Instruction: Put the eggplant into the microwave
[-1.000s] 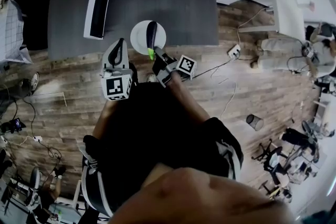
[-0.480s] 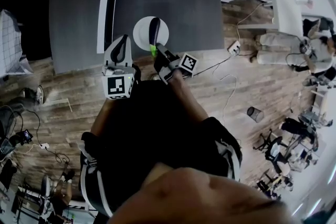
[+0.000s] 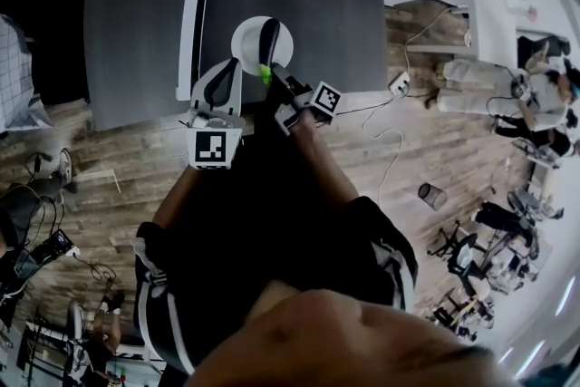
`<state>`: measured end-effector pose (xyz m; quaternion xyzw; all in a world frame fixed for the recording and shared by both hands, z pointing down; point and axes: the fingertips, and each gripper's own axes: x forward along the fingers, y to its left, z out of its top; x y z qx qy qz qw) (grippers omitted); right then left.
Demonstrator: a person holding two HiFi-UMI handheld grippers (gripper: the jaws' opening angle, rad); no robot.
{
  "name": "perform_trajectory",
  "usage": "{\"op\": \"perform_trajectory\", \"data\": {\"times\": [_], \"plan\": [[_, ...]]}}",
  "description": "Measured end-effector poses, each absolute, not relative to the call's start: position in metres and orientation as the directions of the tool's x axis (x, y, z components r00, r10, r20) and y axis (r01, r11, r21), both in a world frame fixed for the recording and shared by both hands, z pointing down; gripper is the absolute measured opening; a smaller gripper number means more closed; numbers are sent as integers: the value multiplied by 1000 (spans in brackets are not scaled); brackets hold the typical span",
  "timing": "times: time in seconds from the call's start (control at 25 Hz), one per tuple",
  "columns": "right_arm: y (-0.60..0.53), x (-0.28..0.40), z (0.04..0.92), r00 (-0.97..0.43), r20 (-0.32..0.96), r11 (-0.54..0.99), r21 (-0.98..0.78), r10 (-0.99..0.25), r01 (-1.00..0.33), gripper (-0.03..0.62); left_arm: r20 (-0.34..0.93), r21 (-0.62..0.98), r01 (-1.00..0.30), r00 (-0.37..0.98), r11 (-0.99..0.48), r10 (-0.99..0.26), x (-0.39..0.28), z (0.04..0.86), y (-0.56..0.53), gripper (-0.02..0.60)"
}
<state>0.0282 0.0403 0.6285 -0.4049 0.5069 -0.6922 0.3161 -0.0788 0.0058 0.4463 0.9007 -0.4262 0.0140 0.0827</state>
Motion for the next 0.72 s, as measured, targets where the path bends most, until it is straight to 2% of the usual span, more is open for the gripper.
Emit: {"op": "perform_trajectory", "data": {"times": [0.72], "plan": [[-34, 72, 654, -640, 258, -287, -956, -723, -60, 40, 106, 108, -897, 439, -429, -892, -44, 448, -40, 35]]}}
